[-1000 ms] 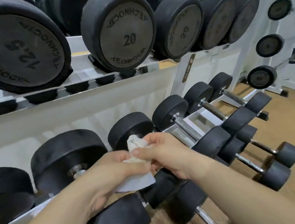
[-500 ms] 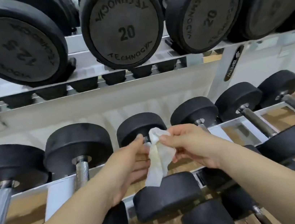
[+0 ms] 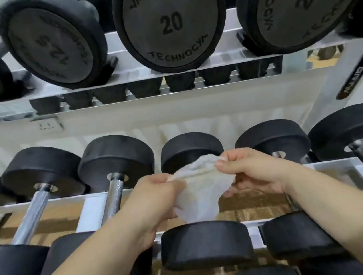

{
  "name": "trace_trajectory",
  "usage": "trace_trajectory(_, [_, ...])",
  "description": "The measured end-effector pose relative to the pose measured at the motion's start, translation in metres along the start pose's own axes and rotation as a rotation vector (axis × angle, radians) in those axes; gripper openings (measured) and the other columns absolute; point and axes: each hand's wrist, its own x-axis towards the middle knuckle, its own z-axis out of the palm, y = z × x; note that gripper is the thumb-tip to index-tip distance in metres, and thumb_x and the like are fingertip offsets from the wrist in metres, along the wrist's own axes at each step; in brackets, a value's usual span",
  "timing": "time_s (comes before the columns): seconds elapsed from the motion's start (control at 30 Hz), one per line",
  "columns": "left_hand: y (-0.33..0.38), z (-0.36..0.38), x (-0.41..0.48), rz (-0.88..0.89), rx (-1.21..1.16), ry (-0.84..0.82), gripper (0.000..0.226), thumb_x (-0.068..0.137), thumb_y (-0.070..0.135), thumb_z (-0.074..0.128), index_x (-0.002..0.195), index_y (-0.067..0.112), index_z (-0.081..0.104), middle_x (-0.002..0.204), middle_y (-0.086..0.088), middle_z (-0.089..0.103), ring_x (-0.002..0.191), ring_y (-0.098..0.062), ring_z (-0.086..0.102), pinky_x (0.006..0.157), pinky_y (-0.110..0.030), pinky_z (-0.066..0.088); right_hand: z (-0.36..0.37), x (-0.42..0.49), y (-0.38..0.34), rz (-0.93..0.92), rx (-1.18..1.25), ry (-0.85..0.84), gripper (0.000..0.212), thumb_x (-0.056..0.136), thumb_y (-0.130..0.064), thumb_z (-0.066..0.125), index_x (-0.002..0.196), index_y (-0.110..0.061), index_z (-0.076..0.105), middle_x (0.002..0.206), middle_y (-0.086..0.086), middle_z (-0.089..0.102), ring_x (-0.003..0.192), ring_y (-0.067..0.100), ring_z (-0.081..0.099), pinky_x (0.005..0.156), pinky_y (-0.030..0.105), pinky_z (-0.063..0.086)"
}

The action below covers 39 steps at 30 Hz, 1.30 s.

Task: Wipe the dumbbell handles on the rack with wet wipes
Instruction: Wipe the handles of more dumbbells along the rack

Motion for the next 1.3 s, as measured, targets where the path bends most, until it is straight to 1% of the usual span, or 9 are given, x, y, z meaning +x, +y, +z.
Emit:
trace_trajectory(0.2, [-0.007, 0.009, 0.017, -0.027, -0.287, -0.110, 0.020, 0.097, 0.018, 0.067, 0.110, 0.008, 0.077, 0.110, -0.019, 0.077, 0.098, -0.031, 0.075, 0.082, -0.039, 0.055, -0.011, 0.006, 0.008, -0.055, -0.125, 0.019, 0.020, 0.099, -0.025, 0.069, 0.098, -0.006, 0.061, 0.090, 0.017, 0.061, 0.078, 0.020, 0.065, 0.063, 0.022, 0.054])
trace_trajectory(0.37, [-0.004, 0.015, 0.036, 0.003, -0.501, -0.384, 0.046, 0.102, 0.012, 0.053, 0.141, -0.013, 0.050, 0.141, -0.036, 0.055, 0.133, -0.048, 0.055, 0.119, -0.056, 0.035, -0.012, 0.009, 0.013, -0.035, -0.136, 0.004, 0.040, 0.096, -0.026, 0.069, 0.110, 0.009, 0.056, 0.105, 0.033, 0.072, 0.092, 0.035, 0.077, 0.079, 0.035, 0.064])
trace_trajectory(0.47, [-0.002, 0.016, 0.045, 0.004, -0.520, -0.348, 0.051, 0.098, 0.009, 0.052, 0.141, -0.016, 0.046, 0.139, -0.037, 0.056, 0.134, -0.049, 0.053, 0.121, -0.057, 0.031, -0.010, 0.008, 0.014, -0.003, -0.193, -0.013, 0.050, 0.086, -0.036, 0.072, 0.110, 0.006, 0.061, 0.095, 0.027, 0.077, 0.086, 0.036, 0.077, 0.080, 0.036, 0.061])
trace_trajectory(0.7, [-0.002, -0.005, 0.044, -0.122, -0.433, -0.083, 0.024, 0.102, 0.008, 0.057, 0.123, -0.002, 0.065, 0.109, -0.020, 0.076, 0.096, -0.033, 0.076, 0.080, -0.044, 0.059, 0.000, 0.007, 0.009, 0.009, -0.191, 0.121, 0.029, 0.093, -0.030, 0.071, 0.095, -0.001, 0.067, 0.091, 0.028, 0.076, 0.080, 0.034, 0.075, 0.079, 0.042, 0.061])
trace_trajectory(0.9, [-0.009, -0.030, 0.046, -0.117, -0.188, 0.112, 0.028, 0.106, 0.014, 0.052, 0.097, 0.001, 0.075, 0.079, -0.019, 0.076, 0.063, -0.027, 0.066, 0.056, -0.030, 0.047, 0.033, 0.015, -0.035, -0.259, -0.560, 0.430, 0.036, 0.094, -0.042, 0.074, 0.085, -0.008, 0.069, 0.069, 0.008, 0.071, 0.060, 0.017, 0.062, 0.066, 0.036, 0.054])
trace_trajectory(1.0, [-0.013, -0.027, 0.049, -0.103, -0.107, 0.173, 0.026, 0.108, 0.022, 0.049, 0.105, 0.008, 0.071, 0.063, -0.020, 0.071, 0.062, -0.028, 0.062, 0.060, -0.031, 0.047, 0.043, 0.041, -0.058, -0.478, -0.844, 0.543, 0.041, 0.080, -0.060, 0.077, 0.097, -0.024, 0.069, 0.079, -0.005, 0.061, 0.073, 0.009, 0.058, 0.072, 0.035, 0.052])
trace_trajectory(1.1, [-0.020, -0.010, 0.053, -0.116, -0.025, 0.100, 0.026, 0.105, 0.031, 0.053, 0.112, 0.013, 0.069, 0.093, -0.028, 0.075, 0.087, -0.029, 0.069, 0.082, -0.038, 0.054, 0.031, 0.067, -0.047, -0.453, -1.053, 0.460, 0.073, 0.064, -0.081, 0.072, 0.118, -0.034, 0.066, 0.107, -0.012, 0.057, 0.105, 0.007, 0.057, 0.095, 0.038, 0.052])
trace_trajectory(1.17, [-0.023, 0.001, 0.062, -0.146, -0.052, 0.069, 0.028, 0.102, 0.031, 0.054, 0.121, 0.013, 0.066, 0.109, -0.017, 0.074, 0.104, -0.029, 0.070, 0.096, -0.042, 0.055, 0.020, 0.074, -0.029, -0.435, -0.965, 0.407, 0.073, 0.064, -0.076, 0.079, 0.124, -0.038, 0.065, 0.116, -0.018, 0.059, 0.113, 0.004, 0.058, 0.101, 0.038, 0.052])
trace_trajectory(1.3, [-0.025, 0.020, 0.077, -0.310, -0.293, -0.004, 0.022, 0.104, 0.013, 0.046, 0.120, 0.009, 0.061, 0.117, -0.022, 0.072, 0.108, -0.038, 0.070, 0.091, -0.050, 0.058, 0.014, 0.081, -0.011, -0.511, -0.857, 0.410, 0.067, 0.070, -0.060, 0.088, 0.130, -0.042, 0.064, 0.121, -0.017, 0.059, 0.114, -0.002, 0.056, 0.097, 0.017, 0.046])
